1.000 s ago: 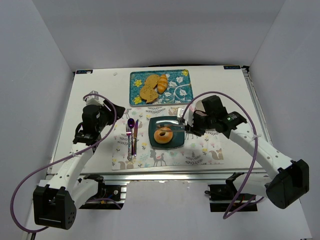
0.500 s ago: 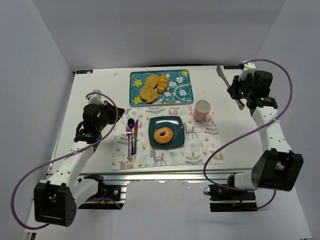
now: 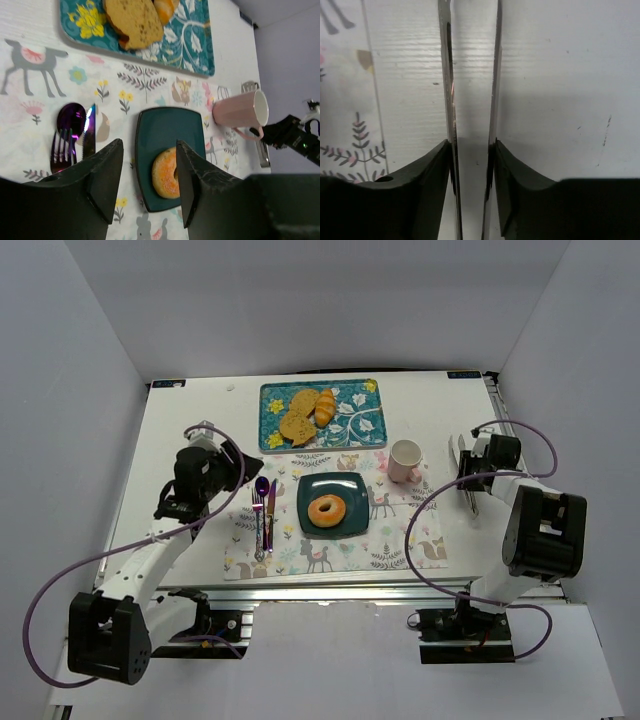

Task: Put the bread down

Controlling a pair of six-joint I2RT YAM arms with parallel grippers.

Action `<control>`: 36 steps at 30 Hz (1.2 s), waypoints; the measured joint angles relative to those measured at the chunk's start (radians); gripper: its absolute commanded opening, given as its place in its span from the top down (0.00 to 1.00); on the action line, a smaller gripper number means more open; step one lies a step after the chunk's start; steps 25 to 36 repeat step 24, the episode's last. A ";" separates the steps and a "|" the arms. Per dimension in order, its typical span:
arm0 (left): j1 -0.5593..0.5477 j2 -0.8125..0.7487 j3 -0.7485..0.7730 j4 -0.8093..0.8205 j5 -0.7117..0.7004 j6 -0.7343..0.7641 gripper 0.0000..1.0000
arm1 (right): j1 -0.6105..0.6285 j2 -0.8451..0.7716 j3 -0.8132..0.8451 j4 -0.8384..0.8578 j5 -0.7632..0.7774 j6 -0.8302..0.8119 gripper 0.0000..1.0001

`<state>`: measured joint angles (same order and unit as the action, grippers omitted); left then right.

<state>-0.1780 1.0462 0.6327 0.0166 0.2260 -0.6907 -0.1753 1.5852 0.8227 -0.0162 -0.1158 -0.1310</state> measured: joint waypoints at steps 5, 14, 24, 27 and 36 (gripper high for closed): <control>-0.089 0.049 0.022 -0.039 -0.016 0.019 0.48 | -0.028 0.055 0.000 -0.020 -0.016 -0.063 0.33; -0.193 0.130 0.076 -0.097 -0.066 0.058 0.55 | -0.027 -0.041 0.075 -0.138 -0.079 -0.157 0.11; -0.232 0.206 0.153 -0.138 -0.094 0.096 0.68 | 0.163 -0.202 0.330 -0.144 -0.106 -0.161 0.11; -0.232 0.206 0.153 -0.138 -0.094 0.096 0.68 | 0.163 -0.202 0.330 -0.144 -0.106 -0.161 0.11; -0.232 0.206 0.153 -0.138 -0.094 0.096 0.68 | 0.163 -0.202 0.330 -0.144 -0.106 -0.161 0.11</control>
